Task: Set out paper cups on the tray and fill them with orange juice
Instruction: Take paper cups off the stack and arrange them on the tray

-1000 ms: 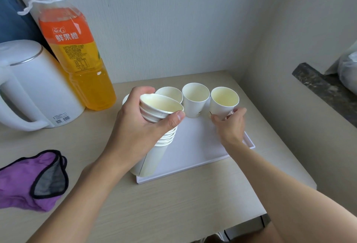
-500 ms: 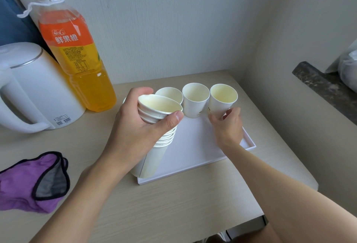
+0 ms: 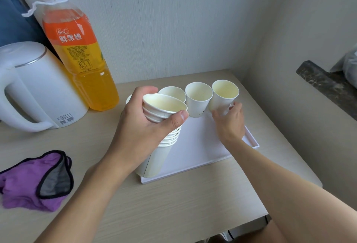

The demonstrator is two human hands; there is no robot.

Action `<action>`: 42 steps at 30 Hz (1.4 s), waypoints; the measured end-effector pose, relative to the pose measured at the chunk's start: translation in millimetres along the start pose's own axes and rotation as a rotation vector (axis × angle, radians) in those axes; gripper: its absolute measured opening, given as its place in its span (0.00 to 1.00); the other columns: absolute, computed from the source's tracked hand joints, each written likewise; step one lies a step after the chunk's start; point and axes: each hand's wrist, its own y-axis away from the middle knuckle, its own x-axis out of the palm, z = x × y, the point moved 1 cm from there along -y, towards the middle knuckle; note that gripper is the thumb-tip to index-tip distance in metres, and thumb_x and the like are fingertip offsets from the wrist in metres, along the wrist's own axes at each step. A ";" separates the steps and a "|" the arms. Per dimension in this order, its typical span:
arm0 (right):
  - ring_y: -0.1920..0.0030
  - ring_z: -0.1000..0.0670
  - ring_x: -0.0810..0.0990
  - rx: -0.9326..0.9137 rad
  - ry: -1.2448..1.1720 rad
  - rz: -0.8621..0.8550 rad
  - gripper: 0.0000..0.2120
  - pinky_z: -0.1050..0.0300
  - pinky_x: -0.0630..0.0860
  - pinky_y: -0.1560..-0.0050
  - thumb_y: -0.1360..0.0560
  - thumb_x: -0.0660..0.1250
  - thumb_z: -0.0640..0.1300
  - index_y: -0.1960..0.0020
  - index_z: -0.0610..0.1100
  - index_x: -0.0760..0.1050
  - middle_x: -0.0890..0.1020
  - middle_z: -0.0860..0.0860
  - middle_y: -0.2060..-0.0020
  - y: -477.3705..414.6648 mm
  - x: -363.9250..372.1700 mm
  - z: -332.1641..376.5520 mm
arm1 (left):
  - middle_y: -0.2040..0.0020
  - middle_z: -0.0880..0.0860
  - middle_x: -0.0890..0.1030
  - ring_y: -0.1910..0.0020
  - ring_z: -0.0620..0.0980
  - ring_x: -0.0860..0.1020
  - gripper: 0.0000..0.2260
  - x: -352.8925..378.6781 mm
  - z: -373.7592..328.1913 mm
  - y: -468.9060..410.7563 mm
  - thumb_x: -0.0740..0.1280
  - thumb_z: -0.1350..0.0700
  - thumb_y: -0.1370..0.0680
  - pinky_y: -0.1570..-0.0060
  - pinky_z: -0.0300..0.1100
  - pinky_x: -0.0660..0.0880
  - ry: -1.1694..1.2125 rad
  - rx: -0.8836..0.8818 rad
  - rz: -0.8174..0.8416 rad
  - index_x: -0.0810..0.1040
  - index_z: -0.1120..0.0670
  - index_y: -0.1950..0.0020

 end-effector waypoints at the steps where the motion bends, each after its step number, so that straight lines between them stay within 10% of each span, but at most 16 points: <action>1: 0.43 0.42 0.76 -0.001 0.009 0.005 0.24 0.52 0.69 0.54 0.25 0.69 0.51 0.35 0.42 0.65 0.73 0.48 0.37 -1.0 0.4 0.5 | 0.43 0.44 0.81 0.45 0.40 0.80 0.35 0.1 0.0 0.0 0.74 0.31 0.42 0.52 0.29 0.74 0.003 -0.001 0.003 0.74 0.43 0.38; 9: 0.54 0.43 0.74 0.026 0.020 0.010 0.20 0.51 0.70 0.58 0.26 0.68 0.51 0.41 0.44 0.64 0.78 0.47 0.47 -9.3 4.5 1.8 | 0.43 0.45 0.81 0.44 0.42 0.80 0.36 -0.5 1.3 0.0 0.75 0.31 0.41 0.49 0.35 0.76 0.005 0.005 0.004 0.75 0.45 0.38; 33: 0.49 0.40 0.78 0.062 0.075 0.047 0.19 0.49 0.74 0.54 0.25 0.67 0.50 0.40 0.42 0.67 0.79 0.45 0.49 -6.6 -0.2 7.5 | 0.46 0.41 0.81 0.47 0.38 0.80 0.36 1.1 1.9 0.3 0.75 0.32 0.41 0.53 0.27 0.74 -0.005 0.013 0.019 0.75 0.45 0.37; 39: 0.58 0.47 0.74 0.266 -0.429 -0.014 0.11 0.54 0.73 0.60 0.24 0.64 0.42 0.44 0.44 0.66 0.73 0.52 0.57 16.7 -33.8 36.0 | 0.45 0.40 0.80 0.44 0.39 0.79 0.37 1.9 2.1 0.9 0.76 0.31 0.41 0.51 0.30 0.74 -0.036 -0.026 0.036 0.73 0.43 0.36; 42: 0.60 0.51 0.76 -0.004 -0.614 0.093 0.01 0.59 0.71 0.62 0.23 0.64 0.42 0.52 0.46 0.74 0.77 0.54 0.63 62.2 -60.4 72.1 | 0.46 0.37 0.78 0.45 0.36 0.77 0.36 2.9 -0.2 1.9 0.77 0.33 0.40 0.51 0.30 0.72 -0.086 -0.043 0.033 0.70 0.40 0.36</action>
